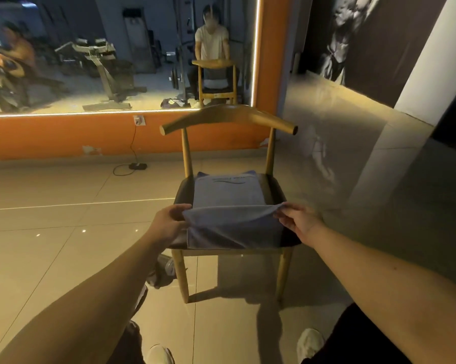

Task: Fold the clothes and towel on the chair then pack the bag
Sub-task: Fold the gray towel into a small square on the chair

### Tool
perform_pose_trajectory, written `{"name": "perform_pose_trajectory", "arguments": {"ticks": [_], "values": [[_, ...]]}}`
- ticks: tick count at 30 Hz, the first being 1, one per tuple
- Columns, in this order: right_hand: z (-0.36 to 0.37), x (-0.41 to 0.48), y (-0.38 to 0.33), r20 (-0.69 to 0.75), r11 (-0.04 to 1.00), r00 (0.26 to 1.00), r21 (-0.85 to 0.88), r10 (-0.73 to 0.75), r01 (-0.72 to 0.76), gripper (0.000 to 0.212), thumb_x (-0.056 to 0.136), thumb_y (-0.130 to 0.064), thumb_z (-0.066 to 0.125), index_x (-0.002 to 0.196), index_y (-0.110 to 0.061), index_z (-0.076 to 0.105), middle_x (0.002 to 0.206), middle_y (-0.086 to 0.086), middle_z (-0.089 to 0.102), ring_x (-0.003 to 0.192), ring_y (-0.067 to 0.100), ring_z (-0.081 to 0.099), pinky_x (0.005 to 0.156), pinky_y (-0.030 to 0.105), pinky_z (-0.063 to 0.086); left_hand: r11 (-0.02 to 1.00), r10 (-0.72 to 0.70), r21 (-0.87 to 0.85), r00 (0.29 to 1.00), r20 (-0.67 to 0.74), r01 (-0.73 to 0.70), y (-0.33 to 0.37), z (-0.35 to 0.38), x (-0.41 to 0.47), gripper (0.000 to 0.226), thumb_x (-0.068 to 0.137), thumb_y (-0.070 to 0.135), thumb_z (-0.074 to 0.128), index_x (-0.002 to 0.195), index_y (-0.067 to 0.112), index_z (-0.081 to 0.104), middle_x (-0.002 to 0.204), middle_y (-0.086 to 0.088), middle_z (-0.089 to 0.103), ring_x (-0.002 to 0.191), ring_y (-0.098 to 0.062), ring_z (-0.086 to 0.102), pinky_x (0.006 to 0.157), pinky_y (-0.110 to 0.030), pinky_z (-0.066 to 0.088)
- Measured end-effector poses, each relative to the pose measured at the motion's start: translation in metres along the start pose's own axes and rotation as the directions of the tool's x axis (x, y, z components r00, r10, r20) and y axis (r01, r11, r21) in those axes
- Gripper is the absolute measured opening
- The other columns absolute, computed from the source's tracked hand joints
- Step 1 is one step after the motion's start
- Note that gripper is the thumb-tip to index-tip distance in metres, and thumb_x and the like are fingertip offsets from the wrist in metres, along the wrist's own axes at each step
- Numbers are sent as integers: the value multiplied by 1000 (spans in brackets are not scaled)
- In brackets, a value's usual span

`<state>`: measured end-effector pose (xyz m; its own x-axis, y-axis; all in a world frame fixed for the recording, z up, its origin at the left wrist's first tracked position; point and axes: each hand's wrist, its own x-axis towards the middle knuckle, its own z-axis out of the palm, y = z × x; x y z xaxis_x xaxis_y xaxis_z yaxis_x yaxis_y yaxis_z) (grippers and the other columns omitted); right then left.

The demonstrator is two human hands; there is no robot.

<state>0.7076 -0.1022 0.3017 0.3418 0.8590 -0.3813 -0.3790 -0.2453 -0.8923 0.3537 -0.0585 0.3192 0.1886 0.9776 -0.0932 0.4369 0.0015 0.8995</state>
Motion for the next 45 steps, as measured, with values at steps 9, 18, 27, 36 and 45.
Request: {"name": "perform_pose_trajectory", "arguments": {"ticks": [9, 18, 27, 36, 45], "values": [[39, 47, -60, -160, 952, 966, -264, -202, 156, 10, 91, -28, 73, 89, -19, 70, 96, 5, 71, 90, 22, 66, 79, 36, 55, 1000, -10, -25, 989, -145, 7, 32, -8, 72, 26, 101, 35, 60, 103, 13, 72, 94, -5, 72, 87, -20, 69, 67, -26, 51], [74, 129, -67, -169, 900, 942, -381, -291, 210, 11, 94, -19, 70, 87, -27, 69, 103, 5, 73, 94, 22, 67, 85, 36, 56, 998, -60, -25, 984, -170, 56, 23, -8, 166, 24, 105, 29, 56, 101, 11, 72, 94, -10, 72, 92, -26, 69, 83, -41, 57], [98, 254, -61, -200, 849, 935, -504, -293, 159, 17, 90, -25, 76, 101, -12, 74, 103, 8, 73, 97, 25, 67, 86, 33, 54, 998, -65, 7, 977, -204, 68, -8, 6, 290, 18, 104, 32, 57, 98, 19, 67, 95, -6, 70, 90, -19, 67, 75, -30, 52], [116, 360, -33, -213, 808, 939, -580, -271, 102, 20, 94, -24, 72, 109, -11, 72, 106, 5, 68, 101, 22, 63, 83, 25, 48, 992, -112, 34, 966, -231, 124, -63, 30, 392, 16, 101, 31, 63, 97, 18, 70, 96, -6, 72, 93, -23, 69, 87, -41, 58], [117, 406, 3, -89, 458, 966, -888, -244, 34, 18, 98, -33, 63, 114, -25, 66, 129, 9, 50, 101, 23, 55, 82, 28, 44, 934, -48, 345, 989, -142, 95, -109, 49, 432, 13, 92, 34, 73, 104, 29, 68, 105, 12, 63, 93, -5, 62, 89, -30, 55]]}}
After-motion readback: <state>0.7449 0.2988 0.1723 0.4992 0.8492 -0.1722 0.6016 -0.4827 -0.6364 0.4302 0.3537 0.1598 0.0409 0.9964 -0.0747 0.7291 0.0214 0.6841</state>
